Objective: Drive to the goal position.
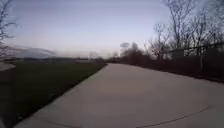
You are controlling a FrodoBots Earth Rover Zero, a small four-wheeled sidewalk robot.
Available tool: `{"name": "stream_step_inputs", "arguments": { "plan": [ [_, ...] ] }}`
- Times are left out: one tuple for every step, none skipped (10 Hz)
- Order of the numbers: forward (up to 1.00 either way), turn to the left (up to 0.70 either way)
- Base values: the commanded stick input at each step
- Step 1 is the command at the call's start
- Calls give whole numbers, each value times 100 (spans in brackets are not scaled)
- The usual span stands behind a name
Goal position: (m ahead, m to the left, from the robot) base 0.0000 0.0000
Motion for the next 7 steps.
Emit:
{"name": "stream_step_inputs", "arguments": {
  "plan": [
    [3,0],
    [4,0],
    [1,0],
    [1,0],
    [4,0],
    [0,0],
    [0,0]
  ]
}}
